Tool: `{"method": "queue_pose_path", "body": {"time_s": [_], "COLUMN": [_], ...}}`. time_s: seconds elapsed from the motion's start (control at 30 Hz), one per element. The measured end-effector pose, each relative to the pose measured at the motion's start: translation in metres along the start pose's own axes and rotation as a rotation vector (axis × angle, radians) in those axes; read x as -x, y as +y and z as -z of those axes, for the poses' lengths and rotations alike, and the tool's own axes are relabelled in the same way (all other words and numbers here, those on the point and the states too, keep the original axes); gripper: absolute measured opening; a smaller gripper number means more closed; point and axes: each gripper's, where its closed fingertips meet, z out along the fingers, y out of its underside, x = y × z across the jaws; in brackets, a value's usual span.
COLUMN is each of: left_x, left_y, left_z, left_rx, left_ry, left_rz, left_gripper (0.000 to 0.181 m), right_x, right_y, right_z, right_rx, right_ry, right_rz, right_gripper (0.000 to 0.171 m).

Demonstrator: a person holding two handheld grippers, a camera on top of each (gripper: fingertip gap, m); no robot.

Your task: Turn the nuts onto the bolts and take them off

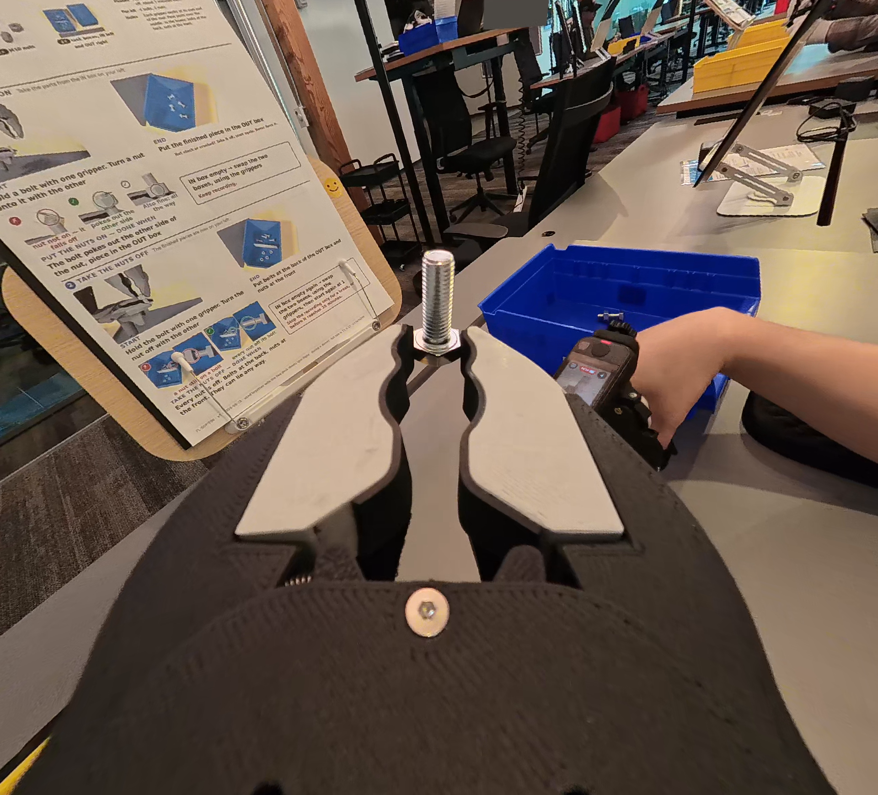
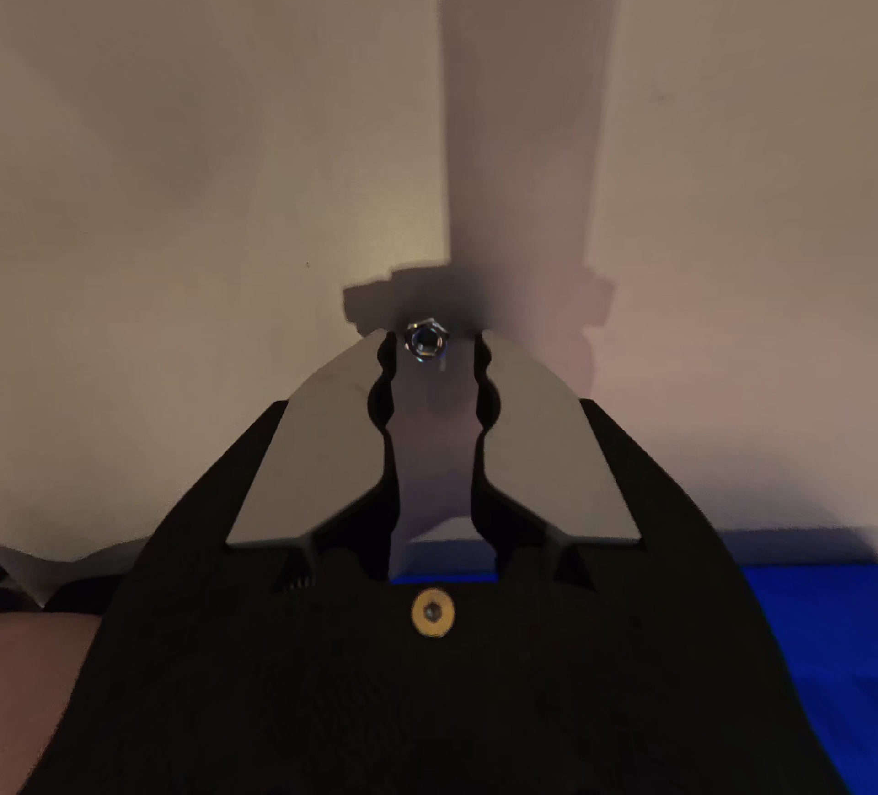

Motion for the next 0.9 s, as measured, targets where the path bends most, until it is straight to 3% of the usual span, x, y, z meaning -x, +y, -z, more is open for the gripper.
{"method": "queue_pose_path", "body": {"time_s": [0.2, 0.6, 0.9], "left_x": [0.001, 0.003, 0.005], "left_y": [0.003, 0.011, 0.010], "left_z": [-0.002, -0.006, -0.004], "left_rx": [0.009, 0.035, 0.032], "left_ry": [-0.002, 0.004, -0.003], "left_rz": [0.000, 0.014, 0.009], "left_gripper": [0.019, 0.019, 0.019], "right_x": [-0.004, -0.002, -0.005], "right_y": [0.000, 0.003, 0.004], "right_z": [-0.001, -0.001, -0.001], "right_rx": [0.008, 0.022, 0.021], "right_ry": [0.037, 0.030, 0.059], "right_rz": [0.042, 0.032, 0.084], "right_gripper": [0.019, 0.027, 0.019]}}
